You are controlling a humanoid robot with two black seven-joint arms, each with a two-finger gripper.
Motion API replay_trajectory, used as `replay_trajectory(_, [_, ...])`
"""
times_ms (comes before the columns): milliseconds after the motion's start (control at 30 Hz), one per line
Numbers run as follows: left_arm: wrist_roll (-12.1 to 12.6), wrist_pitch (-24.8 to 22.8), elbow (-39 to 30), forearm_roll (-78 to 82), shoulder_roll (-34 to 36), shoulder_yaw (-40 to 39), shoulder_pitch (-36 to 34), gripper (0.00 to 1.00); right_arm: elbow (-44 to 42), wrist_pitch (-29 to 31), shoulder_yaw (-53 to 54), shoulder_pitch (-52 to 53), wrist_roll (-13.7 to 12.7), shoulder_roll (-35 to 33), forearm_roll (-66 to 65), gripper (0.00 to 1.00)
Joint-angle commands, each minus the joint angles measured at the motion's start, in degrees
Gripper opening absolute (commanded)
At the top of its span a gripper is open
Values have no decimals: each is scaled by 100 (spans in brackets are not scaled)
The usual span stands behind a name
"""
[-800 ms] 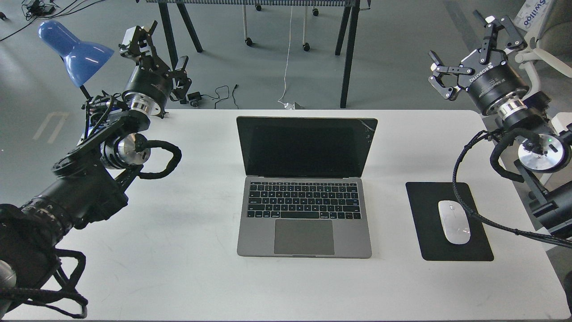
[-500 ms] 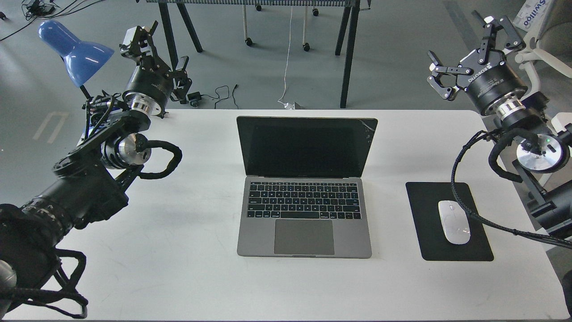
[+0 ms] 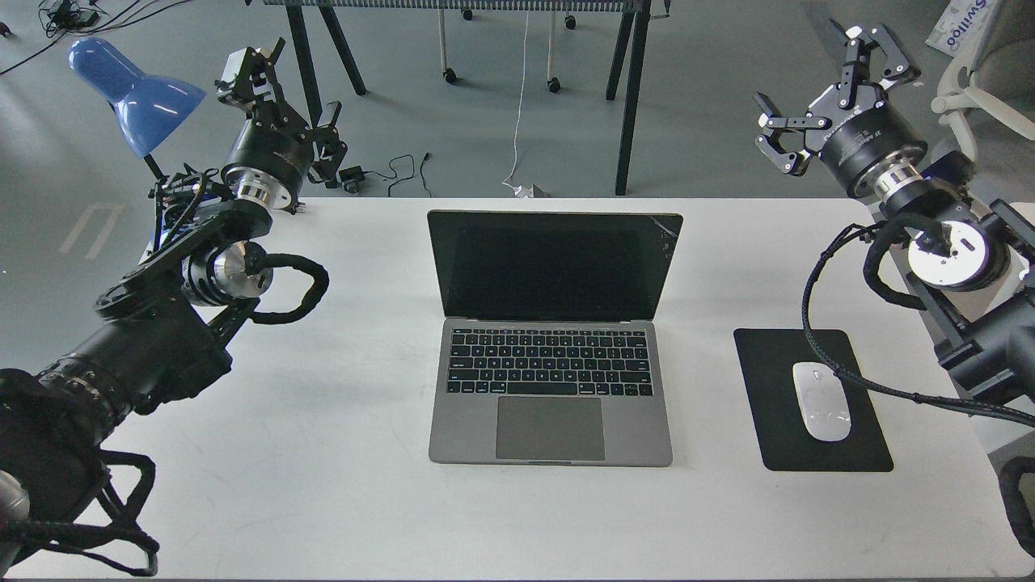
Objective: Close notebook with right arm
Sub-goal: 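Raise the right gripper and swing it over the laptop screen's top edge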
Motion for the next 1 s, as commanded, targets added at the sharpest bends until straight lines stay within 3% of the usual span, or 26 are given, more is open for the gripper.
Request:
replay_trajectory(0, [0, 5, 1, -8, -1, 0, -8, 100, -597, -19, -826, 720, 0, 278, -26, 100])
replay_trajectory(233, [0, 5, 1, -16, -1, 0, -8, 100, -1801, -37, -2409, 1740, -44, 1016, -26, 100])
replay_trajectory(467, [0, 5, 1, -16, 7, 0, -8, 100, -2874, -54, -3605, 2058, -44, 1939, -26, 100])
replay_trajectory(967, [0, 5, 10, -16, 7, 0, -8, 100, -2726, 376, -3940, 2023, -87, 2055, -26, 100])
